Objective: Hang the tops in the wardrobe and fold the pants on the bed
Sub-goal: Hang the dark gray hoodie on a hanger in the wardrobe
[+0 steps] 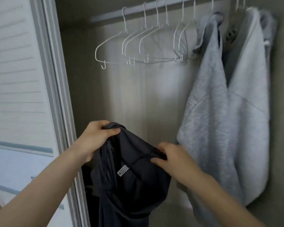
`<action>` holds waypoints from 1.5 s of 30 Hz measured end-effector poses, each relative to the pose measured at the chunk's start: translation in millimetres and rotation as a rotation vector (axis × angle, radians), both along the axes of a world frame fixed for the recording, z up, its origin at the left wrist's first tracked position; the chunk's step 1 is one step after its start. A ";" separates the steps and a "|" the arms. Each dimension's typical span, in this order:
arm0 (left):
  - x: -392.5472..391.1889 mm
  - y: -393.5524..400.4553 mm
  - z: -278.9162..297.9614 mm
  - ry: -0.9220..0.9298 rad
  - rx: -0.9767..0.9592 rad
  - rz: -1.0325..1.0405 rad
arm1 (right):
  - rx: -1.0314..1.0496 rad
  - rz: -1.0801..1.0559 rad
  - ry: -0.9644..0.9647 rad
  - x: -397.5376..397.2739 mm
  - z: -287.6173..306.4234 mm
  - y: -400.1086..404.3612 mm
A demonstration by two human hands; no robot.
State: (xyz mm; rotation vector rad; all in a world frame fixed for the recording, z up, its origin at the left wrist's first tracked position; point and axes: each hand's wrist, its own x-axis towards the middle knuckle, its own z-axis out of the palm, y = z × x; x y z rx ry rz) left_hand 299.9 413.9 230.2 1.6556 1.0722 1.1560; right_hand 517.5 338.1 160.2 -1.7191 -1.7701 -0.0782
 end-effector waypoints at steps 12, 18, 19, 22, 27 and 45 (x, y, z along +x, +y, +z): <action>15.4 51.0 58.7 0.318 0.333 0.019 | 0.751 -0.193 -0.037 22.0 228.6 -0.9; 14.3 51.7 79.1 0.920 0.579 -0.064 | 0.737 -0.417 0.065 51.3 296.7 30.2; 15.3 53.4 81.0 0.965 0.613 -0.047 | 0.664 -0.431 0.131 56.1 303.6 38.0; 18.7 60.5 86.7 1.023 0.671 0.053 | 0.447 -0.406 0.252 66.0 315.4 56.9; 14.3 68.5 92.2 0.909 0.612 0.053 | 0.281 -0.369 0.234 75.5 318.7 72.3; 10.5 63.2 90.1 0.053 -0.134 -0.070 | 0.562 -0.013 0.712 73.4 315.6 70.1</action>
